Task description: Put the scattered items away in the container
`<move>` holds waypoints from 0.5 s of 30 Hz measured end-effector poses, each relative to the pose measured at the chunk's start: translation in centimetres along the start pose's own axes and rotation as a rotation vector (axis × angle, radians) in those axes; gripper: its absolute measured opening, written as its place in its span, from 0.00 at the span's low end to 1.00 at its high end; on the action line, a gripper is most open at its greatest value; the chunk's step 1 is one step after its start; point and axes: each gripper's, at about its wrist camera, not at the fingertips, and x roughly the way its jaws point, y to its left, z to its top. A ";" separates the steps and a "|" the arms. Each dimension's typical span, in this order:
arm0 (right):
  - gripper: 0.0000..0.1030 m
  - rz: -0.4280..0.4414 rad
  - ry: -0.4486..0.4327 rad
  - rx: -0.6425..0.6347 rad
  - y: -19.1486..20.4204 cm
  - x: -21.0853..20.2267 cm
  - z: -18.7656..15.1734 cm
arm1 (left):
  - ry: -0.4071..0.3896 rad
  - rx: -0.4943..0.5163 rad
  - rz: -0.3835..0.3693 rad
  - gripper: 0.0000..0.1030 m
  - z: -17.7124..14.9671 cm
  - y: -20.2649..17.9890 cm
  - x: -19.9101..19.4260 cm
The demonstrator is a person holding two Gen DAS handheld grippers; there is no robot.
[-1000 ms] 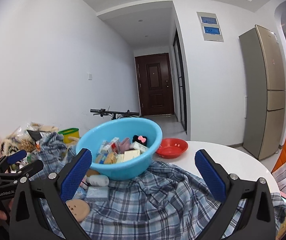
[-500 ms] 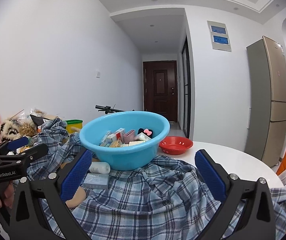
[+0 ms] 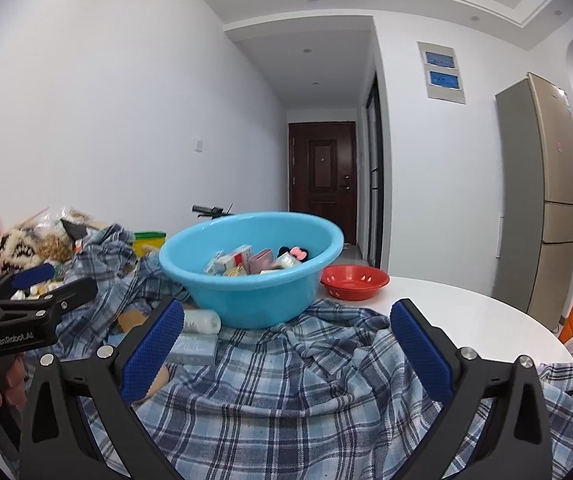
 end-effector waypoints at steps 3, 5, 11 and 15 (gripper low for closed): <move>1.00 -0.008 0.005 -0.007 0.1 0.0 -0.1 | -0.015 0.005 0.011 1.00 -0.3 0.1 -0.2; 1.00 -0.023 0.007 -0.002 -0.1 0.1 0.0 | -0.012 -0.002 0.011 1.00 -0.5 0.2 -0.2; 1.00 -0.049 0.110 0.041 -1.1 2.0 -0.4 | 0.061 -0.023 0.064 1.00 -0.7 0.8 1.2; 1.00 -0.055 0.139 0.026 -0.9 2.4 -0.6 | 0.056 -0.013 0.091 1.00 -0.8 0.6 1.1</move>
